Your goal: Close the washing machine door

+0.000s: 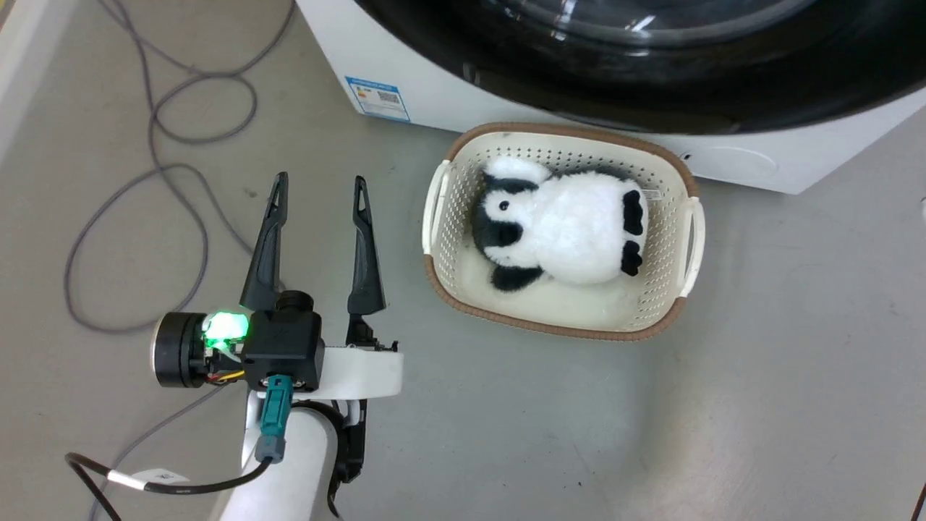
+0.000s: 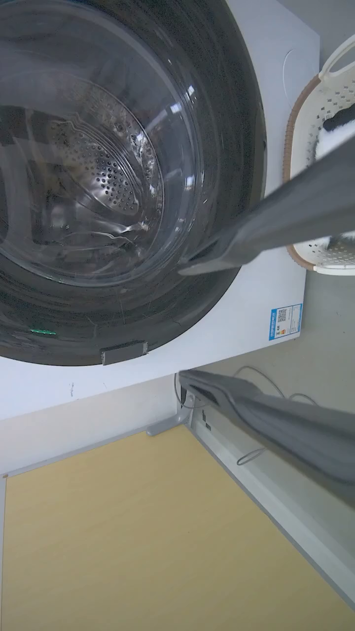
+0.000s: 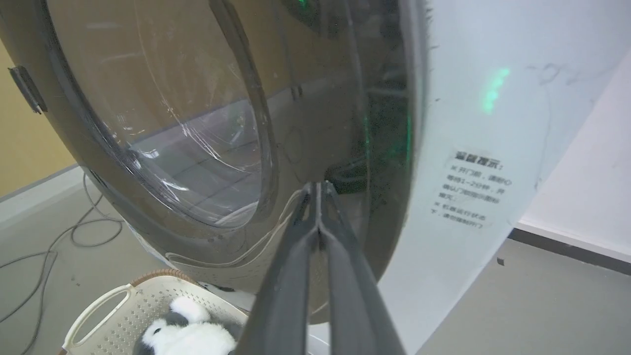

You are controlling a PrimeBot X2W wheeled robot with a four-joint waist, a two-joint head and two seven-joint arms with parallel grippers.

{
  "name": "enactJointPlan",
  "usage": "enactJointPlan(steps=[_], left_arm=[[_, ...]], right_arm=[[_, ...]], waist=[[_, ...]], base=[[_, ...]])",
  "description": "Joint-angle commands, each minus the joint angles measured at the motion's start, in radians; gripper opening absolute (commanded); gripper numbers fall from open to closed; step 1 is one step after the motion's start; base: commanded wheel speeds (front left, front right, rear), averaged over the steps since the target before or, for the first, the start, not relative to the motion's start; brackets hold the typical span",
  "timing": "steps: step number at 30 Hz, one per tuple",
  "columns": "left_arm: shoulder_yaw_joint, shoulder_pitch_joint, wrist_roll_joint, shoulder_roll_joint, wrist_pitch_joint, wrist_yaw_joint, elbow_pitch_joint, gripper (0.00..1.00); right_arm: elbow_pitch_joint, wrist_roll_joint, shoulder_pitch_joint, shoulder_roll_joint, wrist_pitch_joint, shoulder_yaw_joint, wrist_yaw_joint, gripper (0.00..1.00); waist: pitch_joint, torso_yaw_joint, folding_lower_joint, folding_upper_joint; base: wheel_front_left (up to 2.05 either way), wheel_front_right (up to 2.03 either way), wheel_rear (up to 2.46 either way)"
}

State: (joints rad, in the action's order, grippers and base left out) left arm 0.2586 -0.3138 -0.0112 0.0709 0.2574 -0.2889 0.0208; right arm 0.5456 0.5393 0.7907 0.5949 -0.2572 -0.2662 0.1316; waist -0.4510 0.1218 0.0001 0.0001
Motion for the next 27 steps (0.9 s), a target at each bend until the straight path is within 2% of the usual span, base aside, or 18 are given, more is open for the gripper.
enactJointPlan(steps=[1,9,16,21,27], left_arm=[[0.002,-0.018,0.003,-0.003,0.004,-0.006,0.003,1.00],[0.007,-0.024,0.010,-0.001,0.004,-0.017,-0.001,1.00],[0.001,-0.008,0.017,0.011,0.004,-0.021,-0.012,1.00],[-0.014,0.029,0.022,0.030,0.004,-0.022,-0.021,1.00],[-0.032,0.087,0.030,0.051,0.004,-0.016,-0.039,1.00]], right_arm=[[0.009,0.005,0.020,0.013,-0.005,-0.002,-0.001,0.00],[0.106,-0.019,0.084,-0.009,-0.005,0.014,-0.001,0.00],[0.115,-0.073,0.066,-0.048,-0.005,0.050,-0.001,0.00],[0.041,-0.137,0.017,-0.099,-0.005,0.171,-0.001,0.00],[-0.170,-0.261,-0.098,-0.219,-0.005,0.355,-0.001,0.00]], waist=[[-0.002,0.002,-0.0001,-0.0001],[-0.002,0.003,-0.0001,-0.0001],[0.040,-0.009,-0.0001,-0.0001],[0.112,-0.037,-0.0001,-0.0001],[0.217,-0.083,-0.0001,-0.0001]], base=[[0.00,0.00,0.00],[0.00,0.00,0.00],[0.00,0.00,0.00],[0.00,0.00,0.00],[0.00,0.00,0.00]])
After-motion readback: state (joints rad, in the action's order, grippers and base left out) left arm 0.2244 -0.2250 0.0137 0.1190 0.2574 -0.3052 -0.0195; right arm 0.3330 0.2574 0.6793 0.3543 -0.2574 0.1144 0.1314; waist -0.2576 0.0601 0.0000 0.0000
